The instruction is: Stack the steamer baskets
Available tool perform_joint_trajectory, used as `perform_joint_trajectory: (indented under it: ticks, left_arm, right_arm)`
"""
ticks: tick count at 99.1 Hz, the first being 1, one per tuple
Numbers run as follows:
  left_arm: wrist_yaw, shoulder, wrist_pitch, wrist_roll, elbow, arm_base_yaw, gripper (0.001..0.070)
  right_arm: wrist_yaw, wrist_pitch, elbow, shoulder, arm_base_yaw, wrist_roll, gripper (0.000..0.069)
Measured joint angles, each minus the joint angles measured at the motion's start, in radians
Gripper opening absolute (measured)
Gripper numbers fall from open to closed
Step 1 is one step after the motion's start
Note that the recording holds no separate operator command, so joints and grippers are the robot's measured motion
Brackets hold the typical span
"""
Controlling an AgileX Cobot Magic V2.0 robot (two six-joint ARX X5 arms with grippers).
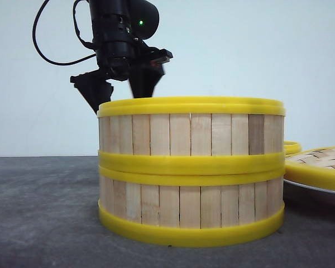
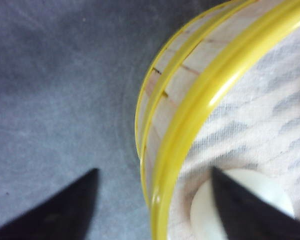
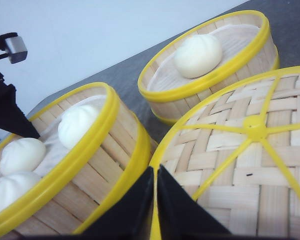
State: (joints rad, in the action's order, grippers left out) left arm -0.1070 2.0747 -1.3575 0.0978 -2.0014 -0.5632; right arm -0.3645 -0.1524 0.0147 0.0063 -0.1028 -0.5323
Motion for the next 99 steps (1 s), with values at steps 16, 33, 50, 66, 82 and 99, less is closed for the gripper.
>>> perform_joint_trajectory:
  ticks: [16,33,50,66,82,99]
  left_arm:
    - [0.000,0.000,0.021,0.019,-0.012,0.000,0.0574]
    - [0.000,0.007,0.030,0.023,-0.171,0.002,0.0627]
    - [0.001,0.003,0.031,0.048,-0.419,0.003,0.0631]
    - [0.045,-0.064,0.030,0.054,-0.591,0.002,0.0605]
    - [0.061,-0.223,0.027,0.056,-0.713,0.002,0.0592]
    - [0.083,-0.411,-0.031,0.056,-0.733,-0.005,0.0592]
  right_arm:
    - [0.000,0.000,0.000,0.000,0.000,0.000,0.0007]
    - [0.025,0.000,0.000,0.000,0.000,0.000,0.0007]
    - [0.069,0.010,0.000,0.000,0.000,-0.028,0.0007]
    - [0.201,0.015,0.064,0.028,0.000,-0.094,0.0007]
    - [0.290,0.021,0.322,0.230,0.007,-0.024,0.0007]
    - [0.281,-0.164,0.753,0.675,0.047,0.175,0.0083]
